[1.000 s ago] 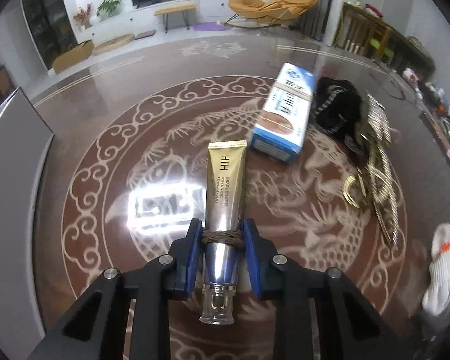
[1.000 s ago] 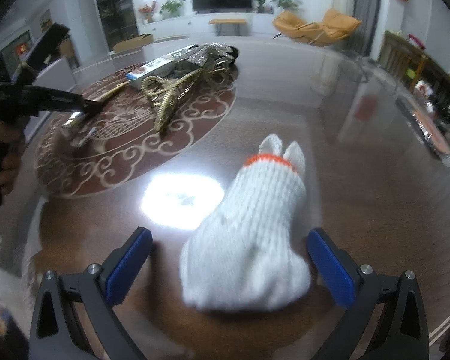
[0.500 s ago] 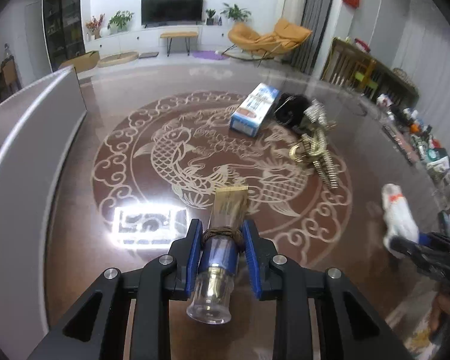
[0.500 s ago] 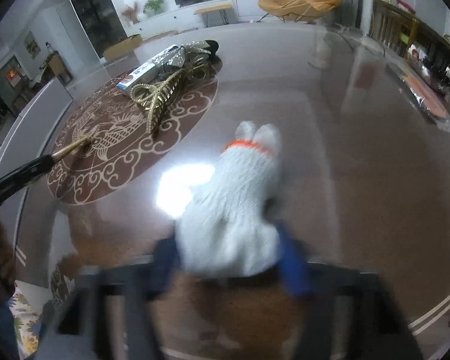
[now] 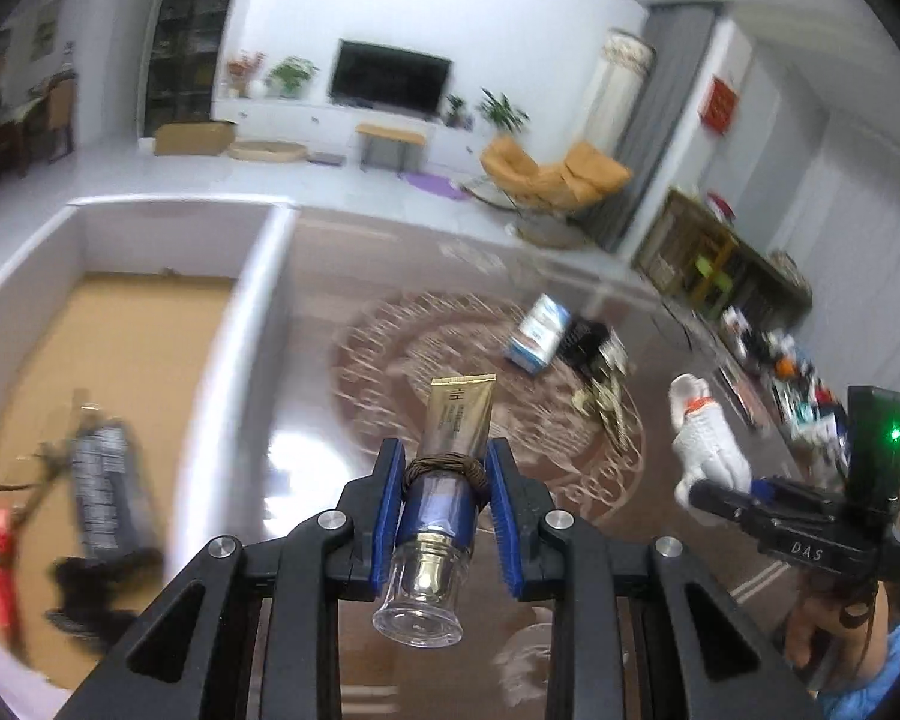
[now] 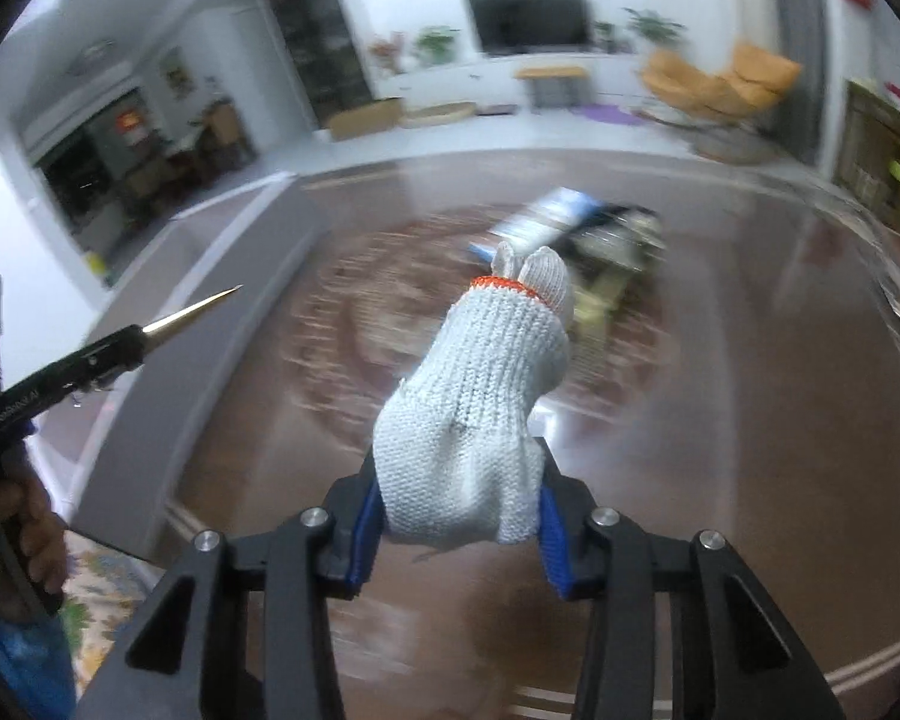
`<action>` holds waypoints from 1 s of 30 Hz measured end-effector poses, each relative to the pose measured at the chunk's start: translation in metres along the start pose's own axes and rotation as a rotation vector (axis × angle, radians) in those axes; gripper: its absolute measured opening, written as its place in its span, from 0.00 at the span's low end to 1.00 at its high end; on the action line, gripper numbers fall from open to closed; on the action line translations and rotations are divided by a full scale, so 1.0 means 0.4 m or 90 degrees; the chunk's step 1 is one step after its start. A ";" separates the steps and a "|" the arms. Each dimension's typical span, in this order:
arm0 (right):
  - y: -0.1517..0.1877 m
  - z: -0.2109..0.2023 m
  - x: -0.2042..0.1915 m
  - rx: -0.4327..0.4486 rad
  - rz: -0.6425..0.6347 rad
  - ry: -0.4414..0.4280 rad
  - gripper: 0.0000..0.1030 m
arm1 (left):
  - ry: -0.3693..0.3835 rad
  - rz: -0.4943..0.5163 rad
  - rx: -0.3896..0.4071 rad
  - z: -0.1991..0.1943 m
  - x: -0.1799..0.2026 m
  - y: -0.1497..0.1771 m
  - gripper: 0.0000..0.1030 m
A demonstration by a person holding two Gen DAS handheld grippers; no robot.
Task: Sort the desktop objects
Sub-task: 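Lift the gold tube with the left tool while the right tool carries the glove over the bin, then open both tools to drop the tube and glove into the cardboard bin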
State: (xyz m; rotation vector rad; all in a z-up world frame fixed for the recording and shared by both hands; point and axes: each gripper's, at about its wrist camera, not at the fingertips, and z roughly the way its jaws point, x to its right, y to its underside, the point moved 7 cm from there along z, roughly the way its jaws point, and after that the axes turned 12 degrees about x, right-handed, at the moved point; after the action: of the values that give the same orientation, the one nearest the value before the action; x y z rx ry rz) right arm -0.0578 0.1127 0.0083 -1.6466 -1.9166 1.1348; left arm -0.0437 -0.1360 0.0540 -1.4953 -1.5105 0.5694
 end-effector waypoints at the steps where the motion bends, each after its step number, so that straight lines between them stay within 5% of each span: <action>1: -0.013 0.010 -0.042 -0.001 -0.009 -0.019 0.43 | -0.021 -0.003 0.013 -0.035 -0.046 -0.022 0.27; 9: -0.054 0.121 -0.597 -0.023 -0.155 -0.228 0.43 | -0.190 -0.028 0.029 -0.153 -0.393 -0.097 0.27; 16: 0.049 0.241 -0.933 -0.094 -0.290 -0.287 0.46 | -0.282 -0.061 -0.051 -0.146 -0.646 -0.024 0.28; 18: 0.089 0.272 -0.975 -0.116 -0.317 -0.274 0.54 | -0.302 -0.068 -0.089 -0.137 -0.690 0.011 0.34; 19: 0.104 0.281 -0.990 -0.117 -0.333 -0.261 0.66 | -0.312 -0.070 -0.108 -0.133 -0.706 0.031 0.42; 21: 0.123 0.280 -1.009 -0.102 -0.361 -0.247 0.81 | -0.326 -0.072 -0.119 -0.133 -0.719 0.051 0.92; 25: 0.128 0.244 -1.000 -0.073 -0.385 -0.244 0.89 | -0.339 -0.059 -0.098 -0.138 -0.703 0.071 0.97; 30: 0.068 0.183 -0.889 -0.023 -0.321 -0.236 0.90 | -0.368 -0.053 -0.058 -0.157 -0.672 0.057 0.97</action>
State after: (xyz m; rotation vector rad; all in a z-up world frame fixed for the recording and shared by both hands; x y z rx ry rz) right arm -0.0044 -0.2473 0.0209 -0.9148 -2.4037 1.2451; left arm -0.0181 -0.4047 -0.0086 -1.3910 -2.0504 0.9498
